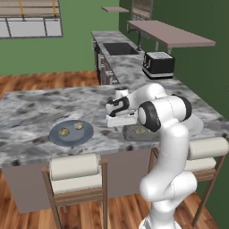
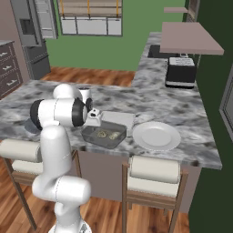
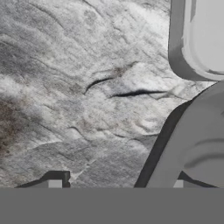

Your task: Place two dumplings into each of the tupperware containers and then place the containers in the fridge.

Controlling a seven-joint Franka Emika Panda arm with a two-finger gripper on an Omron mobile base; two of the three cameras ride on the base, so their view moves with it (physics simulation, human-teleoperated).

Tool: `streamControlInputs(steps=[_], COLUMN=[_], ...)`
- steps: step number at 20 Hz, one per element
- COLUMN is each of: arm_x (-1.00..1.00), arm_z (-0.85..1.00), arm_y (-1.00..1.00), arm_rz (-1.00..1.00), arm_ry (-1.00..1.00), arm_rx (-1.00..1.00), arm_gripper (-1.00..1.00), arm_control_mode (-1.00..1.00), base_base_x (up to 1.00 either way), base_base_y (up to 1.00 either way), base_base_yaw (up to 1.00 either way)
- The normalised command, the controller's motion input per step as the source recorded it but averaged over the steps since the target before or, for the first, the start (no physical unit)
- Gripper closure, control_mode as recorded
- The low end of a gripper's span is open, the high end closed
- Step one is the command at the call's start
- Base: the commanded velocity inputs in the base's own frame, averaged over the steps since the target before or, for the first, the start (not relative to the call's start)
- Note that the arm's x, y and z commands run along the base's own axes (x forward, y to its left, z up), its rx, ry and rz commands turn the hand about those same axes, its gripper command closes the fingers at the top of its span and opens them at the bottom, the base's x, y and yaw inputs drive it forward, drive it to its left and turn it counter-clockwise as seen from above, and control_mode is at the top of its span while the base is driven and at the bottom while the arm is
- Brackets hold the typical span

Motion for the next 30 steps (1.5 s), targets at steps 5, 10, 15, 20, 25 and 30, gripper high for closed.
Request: streamControlInputs(steps=[5,10,15,20,25,30], arm_x=[0.0,0.0,-0.11,-0.23,-0.12,-0.19], arm_z=[0.0,0.0,0.16,0.69,0.78,0.76], arm_y=[0.0,0.0,0.08,0.02,0.12,0.14], arm_rz=[0.0,0.0,0.07,0.18,0.23,0.32], arm_ry=[0.0,0.0,0.0,0.0,0.0,-0.05], arm_rx=[0.0,0.0,0.0,0.0,-0.01,-0.03], arm_gripper=[1.0,1.0,1.0,1.0,1.0,1.0], arm_control_mode=[-1.0,-1.0,-1.0,-1.0,-1.0,-1.0], base_base_x=[0.0,0.0,0.0,0.0,0.0,0.0], base_base_y=[0.0,0.0,0.0,0.0,0.0,0.0], base_base_yaw=[0.0,0.0,0.0,0.0,0.0,0.0])
